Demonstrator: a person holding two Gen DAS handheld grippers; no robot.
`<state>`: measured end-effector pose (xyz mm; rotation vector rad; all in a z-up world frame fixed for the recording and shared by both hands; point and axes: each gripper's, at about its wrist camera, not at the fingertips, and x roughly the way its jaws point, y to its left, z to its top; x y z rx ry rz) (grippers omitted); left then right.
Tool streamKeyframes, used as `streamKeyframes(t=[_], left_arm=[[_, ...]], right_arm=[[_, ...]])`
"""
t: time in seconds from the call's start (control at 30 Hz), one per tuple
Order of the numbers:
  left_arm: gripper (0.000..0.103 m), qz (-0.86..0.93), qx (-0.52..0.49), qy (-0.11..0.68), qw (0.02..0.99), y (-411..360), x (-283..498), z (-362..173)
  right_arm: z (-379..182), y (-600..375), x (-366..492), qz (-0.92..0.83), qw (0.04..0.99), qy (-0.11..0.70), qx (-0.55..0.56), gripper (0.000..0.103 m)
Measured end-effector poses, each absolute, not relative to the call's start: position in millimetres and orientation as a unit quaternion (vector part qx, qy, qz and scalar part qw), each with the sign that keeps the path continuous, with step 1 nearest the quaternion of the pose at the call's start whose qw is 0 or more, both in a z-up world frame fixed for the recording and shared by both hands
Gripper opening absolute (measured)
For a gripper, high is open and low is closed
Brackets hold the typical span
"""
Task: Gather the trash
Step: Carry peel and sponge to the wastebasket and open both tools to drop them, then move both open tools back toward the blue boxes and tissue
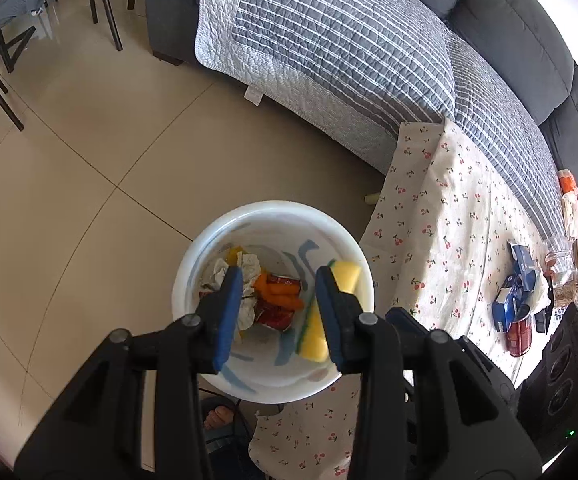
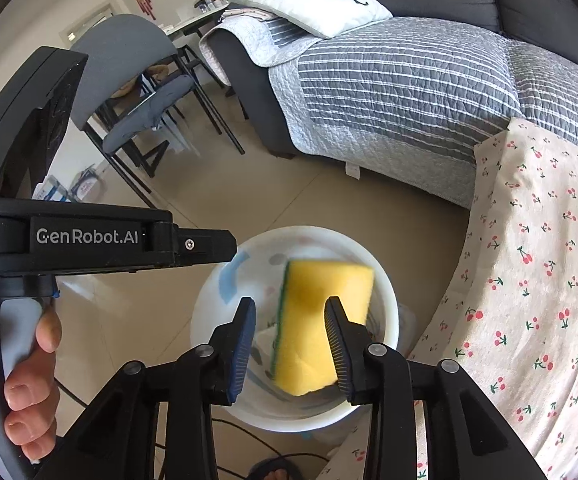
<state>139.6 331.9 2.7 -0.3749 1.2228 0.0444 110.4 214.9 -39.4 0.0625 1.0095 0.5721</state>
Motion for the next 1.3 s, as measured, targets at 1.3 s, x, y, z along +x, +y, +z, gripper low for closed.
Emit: streamKeyframes(t=[1.3], left_arm=[[0.057,-0.200,-0.083,0.571,0.792,32.2,189.6,16.2]], right_arm=[[10.8,-213.9,110.4,-0.043,0.873,0.455,0.167,0.071]])
